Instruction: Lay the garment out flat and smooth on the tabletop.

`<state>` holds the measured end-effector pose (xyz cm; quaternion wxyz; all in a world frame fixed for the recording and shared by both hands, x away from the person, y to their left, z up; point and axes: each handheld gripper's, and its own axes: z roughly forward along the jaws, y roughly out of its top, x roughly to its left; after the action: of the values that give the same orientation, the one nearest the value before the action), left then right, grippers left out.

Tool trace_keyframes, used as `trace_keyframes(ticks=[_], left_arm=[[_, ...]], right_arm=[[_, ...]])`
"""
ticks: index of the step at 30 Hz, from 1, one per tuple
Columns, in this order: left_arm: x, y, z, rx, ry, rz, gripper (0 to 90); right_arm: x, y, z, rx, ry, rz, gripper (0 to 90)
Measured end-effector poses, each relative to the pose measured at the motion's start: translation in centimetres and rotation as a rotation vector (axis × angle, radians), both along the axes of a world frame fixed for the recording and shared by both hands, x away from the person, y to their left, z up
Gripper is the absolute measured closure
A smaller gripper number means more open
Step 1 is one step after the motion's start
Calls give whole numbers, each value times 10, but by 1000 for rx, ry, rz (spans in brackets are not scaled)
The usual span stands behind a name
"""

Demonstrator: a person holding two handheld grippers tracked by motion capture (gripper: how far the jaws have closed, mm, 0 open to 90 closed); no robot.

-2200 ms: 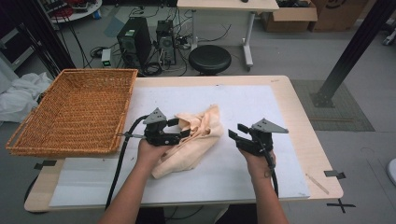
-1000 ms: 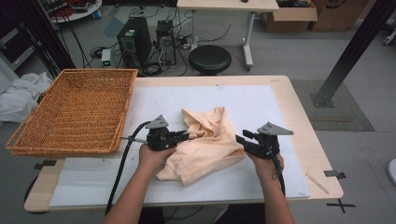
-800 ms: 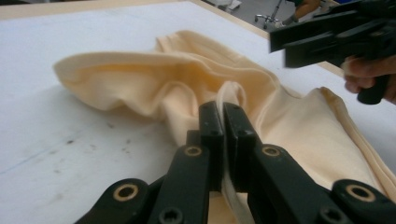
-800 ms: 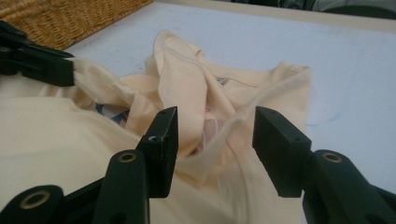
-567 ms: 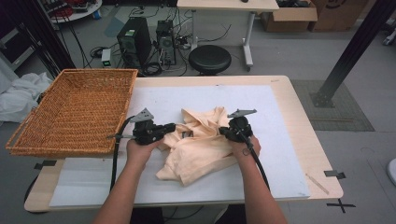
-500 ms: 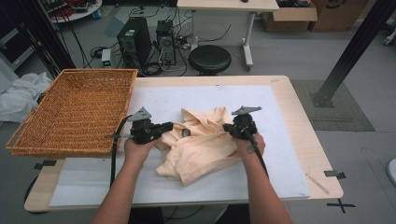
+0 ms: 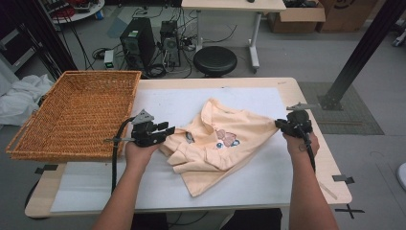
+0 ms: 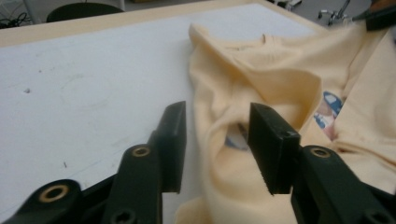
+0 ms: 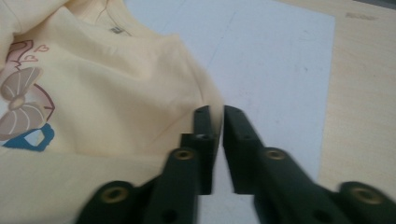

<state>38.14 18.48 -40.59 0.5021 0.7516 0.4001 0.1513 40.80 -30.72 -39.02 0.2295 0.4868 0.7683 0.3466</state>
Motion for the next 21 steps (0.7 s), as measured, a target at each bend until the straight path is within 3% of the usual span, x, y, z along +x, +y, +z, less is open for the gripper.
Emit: trace_keyframes(ticks=[3, 6, 10, 15, 19, 21], left_arm=[[2, -6, 5, -7, -17, -5, 553], [11, -18, 10, -7, -8, -27, 503], [33, -41, 17, -43, 79, -62, 346], [58, -74, 19, -21, 105, -90, 338], [80, -92, 6, 8, 169, -84, 322], [89, -96, -4, -2, 209, -66, 319]], right_arm=[[-5, 1, -4, 31, -23, -12, 654], [-12, 3, -2, 43, -50, -10, 615], [-25, 3, -3, 49, -57, -12, 587], [-40, 2, -12, 75, -43, -40, 538], [-45, 6, -19, 57, -29, -43, 519], [-45, 7, -20, 67, -30, -50, 509]])
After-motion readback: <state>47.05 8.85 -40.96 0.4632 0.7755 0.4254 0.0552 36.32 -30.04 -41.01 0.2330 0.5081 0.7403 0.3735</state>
